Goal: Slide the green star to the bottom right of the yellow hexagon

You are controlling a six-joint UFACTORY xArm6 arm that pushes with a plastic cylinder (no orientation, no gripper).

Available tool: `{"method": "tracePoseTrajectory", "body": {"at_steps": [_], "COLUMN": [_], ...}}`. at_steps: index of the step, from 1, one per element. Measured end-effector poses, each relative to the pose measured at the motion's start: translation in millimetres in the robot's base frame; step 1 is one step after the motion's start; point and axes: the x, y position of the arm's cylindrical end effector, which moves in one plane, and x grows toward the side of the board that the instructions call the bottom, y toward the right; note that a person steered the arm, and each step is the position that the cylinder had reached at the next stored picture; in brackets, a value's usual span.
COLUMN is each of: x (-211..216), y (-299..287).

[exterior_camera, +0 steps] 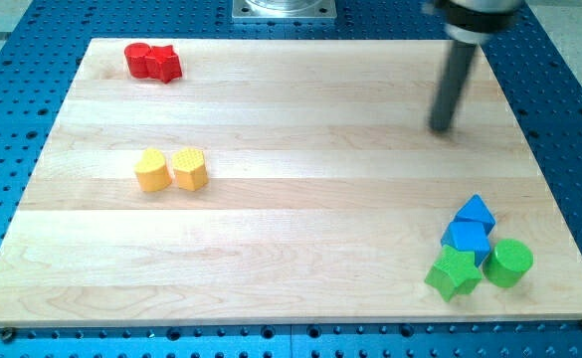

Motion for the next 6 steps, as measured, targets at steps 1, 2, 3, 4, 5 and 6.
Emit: {"method": "tracePoseTrajectory", "body": {"at_steps": [1, 2, 3, 4, 5, 6], "x": [73, 159, 223, 222, 223, 221], "y": [68, 98, 98, 72, 3, -42]}}
